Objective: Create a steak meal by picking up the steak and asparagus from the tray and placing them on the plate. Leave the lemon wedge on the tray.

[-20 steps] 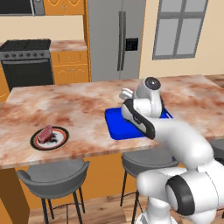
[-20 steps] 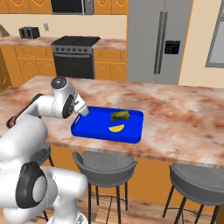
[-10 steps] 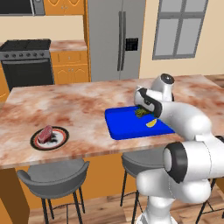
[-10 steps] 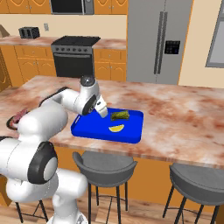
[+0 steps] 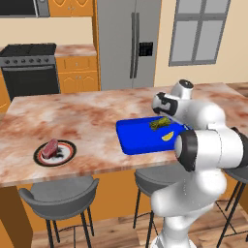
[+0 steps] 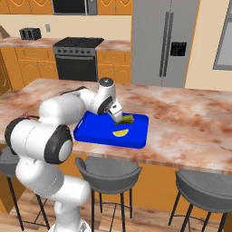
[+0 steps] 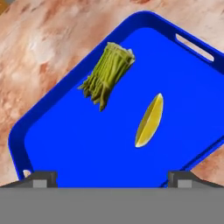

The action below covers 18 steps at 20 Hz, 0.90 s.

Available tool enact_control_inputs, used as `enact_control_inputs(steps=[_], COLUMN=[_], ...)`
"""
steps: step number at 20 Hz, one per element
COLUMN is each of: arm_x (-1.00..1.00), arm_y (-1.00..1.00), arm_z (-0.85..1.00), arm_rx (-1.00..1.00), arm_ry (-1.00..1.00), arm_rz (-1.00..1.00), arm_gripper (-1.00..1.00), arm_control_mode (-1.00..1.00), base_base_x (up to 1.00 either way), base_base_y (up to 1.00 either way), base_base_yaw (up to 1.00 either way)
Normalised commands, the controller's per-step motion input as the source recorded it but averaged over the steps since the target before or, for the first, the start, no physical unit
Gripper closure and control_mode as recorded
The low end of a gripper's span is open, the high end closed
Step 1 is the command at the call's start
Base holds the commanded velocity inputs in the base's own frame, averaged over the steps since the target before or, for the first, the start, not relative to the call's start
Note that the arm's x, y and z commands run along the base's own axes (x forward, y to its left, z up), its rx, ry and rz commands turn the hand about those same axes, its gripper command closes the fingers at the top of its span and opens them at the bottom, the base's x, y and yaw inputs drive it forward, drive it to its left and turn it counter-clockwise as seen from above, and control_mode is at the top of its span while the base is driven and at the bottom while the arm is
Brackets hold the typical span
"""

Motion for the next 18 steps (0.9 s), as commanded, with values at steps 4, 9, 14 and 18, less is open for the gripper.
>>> enact_control_inputs(steps=[4,9,14,18], arm_x=[0.43,0.45,0.39,0.38], arm_y=[-0.16,-0.12,-0.03,0.00], arm_z=[-0.43,-0.33,-0.34,-0.39], arm_rx=[0.00,0.00,0.00,0.00], arm_ry=[0.11,0.08,0.05,0.04], arm_rz=[0.00,0.00,0.00,0.00], arm_gripper=[-1.00,-1.00,-1.00,-1.00], arm_control_mode=[-1.00,-1.00,-1.00,-1.00], base_base_x=[0.00,0.00,0.00,0.00], base_base_y=[0.00,0.00,0.00,0.00], base_base_yaw=[0.00,0.00,0.00,0.00])
